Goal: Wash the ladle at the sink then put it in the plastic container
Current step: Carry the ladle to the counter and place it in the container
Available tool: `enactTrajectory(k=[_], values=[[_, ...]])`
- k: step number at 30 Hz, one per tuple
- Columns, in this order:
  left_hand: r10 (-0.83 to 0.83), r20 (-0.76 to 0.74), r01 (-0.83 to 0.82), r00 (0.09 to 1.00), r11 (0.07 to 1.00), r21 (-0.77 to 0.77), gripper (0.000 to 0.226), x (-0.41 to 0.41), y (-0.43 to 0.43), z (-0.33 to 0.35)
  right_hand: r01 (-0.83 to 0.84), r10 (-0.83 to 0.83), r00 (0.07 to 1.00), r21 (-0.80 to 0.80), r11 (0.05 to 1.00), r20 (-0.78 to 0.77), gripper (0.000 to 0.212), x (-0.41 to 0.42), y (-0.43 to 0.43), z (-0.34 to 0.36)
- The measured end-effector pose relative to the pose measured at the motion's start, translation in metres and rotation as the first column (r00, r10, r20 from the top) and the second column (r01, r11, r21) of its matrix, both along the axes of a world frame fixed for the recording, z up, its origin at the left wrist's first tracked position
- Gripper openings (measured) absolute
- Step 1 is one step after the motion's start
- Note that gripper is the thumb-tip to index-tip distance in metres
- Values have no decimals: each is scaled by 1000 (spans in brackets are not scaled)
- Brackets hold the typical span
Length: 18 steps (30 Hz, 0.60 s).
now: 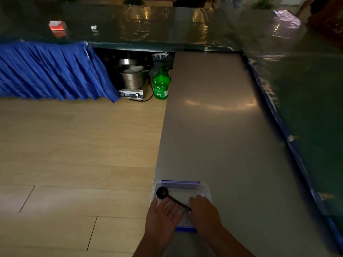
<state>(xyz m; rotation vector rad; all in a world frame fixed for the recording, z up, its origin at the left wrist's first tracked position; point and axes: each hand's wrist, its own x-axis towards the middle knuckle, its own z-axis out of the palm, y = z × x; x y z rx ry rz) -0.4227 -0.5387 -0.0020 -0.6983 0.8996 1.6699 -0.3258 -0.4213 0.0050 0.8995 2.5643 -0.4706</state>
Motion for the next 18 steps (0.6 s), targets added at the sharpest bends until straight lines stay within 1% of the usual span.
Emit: enactTrajectory(k=[8, 14, 18], values=[[15, 4, -16, 1000, 999, 52, 62, 6, -4, -5, 20, -19, 999, 12, 1000, -25, 24, 5, -2, -1], [32, 8, -32, 999, 998, 51, 74, 4, -6, 6, 28, -28, 999, 11, 1000, -44, 26, 6, -4, 5], [45, 19, -46, 999, 998, 42, 69, 0, -16, 16, 35, -32, 997, 41, 999, -76, 26, 3, -7, 15]])
